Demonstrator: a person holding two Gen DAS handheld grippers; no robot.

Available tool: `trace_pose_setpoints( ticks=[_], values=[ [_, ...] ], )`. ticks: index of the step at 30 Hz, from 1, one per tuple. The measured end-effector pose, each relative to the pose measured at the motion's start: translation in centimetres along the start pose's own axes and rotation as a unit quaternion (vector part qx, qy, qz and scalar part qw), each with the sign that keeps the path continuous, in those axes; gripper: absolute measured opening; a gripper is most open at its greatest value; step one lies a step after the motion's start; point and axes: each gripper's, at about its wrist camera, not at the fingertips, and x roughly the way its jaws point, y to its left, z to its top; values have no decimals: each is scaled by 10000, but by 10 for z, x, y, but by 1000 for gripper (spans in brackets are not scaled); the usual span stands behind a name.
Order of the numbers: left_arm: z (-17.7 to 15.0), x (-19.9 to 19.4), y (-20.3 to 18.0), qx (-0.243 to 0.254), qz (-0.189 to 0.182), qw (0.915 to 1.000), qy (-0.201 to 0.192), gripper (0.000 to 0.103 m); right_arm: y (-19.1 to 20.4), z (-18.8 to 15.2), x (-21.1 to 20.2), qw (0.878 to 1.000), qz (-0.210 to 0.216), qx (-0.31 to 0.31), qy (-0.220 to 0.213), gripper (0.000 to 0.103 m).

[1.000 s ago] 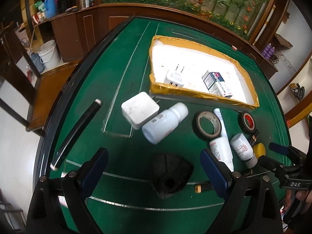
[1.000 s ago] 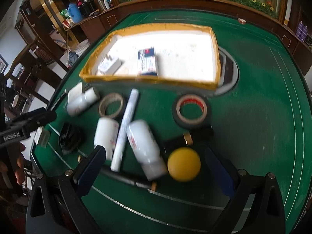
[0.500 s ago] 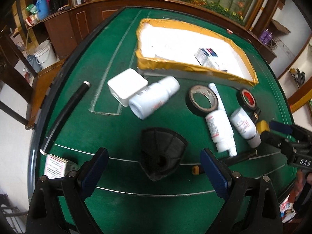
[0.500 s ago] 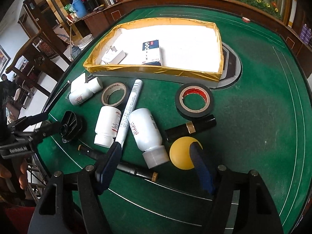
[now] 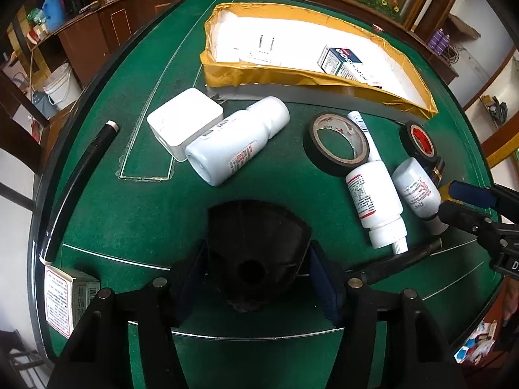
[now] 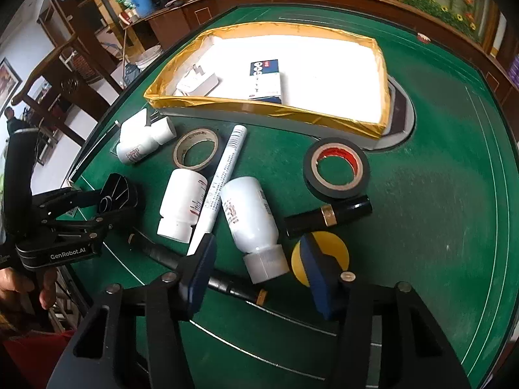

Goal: Organize rigid objects
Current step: 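Grasp the black round plastic part with the left tool while the right tool grasps the large white bottle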

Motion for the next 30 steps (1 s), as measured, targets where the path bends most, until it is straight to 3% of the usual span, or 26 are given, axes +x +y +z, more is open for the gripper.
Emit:
trace_pose_setpoints(
  ticks=[10, 30],
  values=[
    [-4, -4, 6, -44, -68, 10000, 22, 65, 12, 13, 27, 9989, -15, -384, 256, 33],
    [6, 2, -5, 164, 161, 9997, 42, 65, 15, 20, 36, 9990, 30, -336, 294, 33]
  ],
)
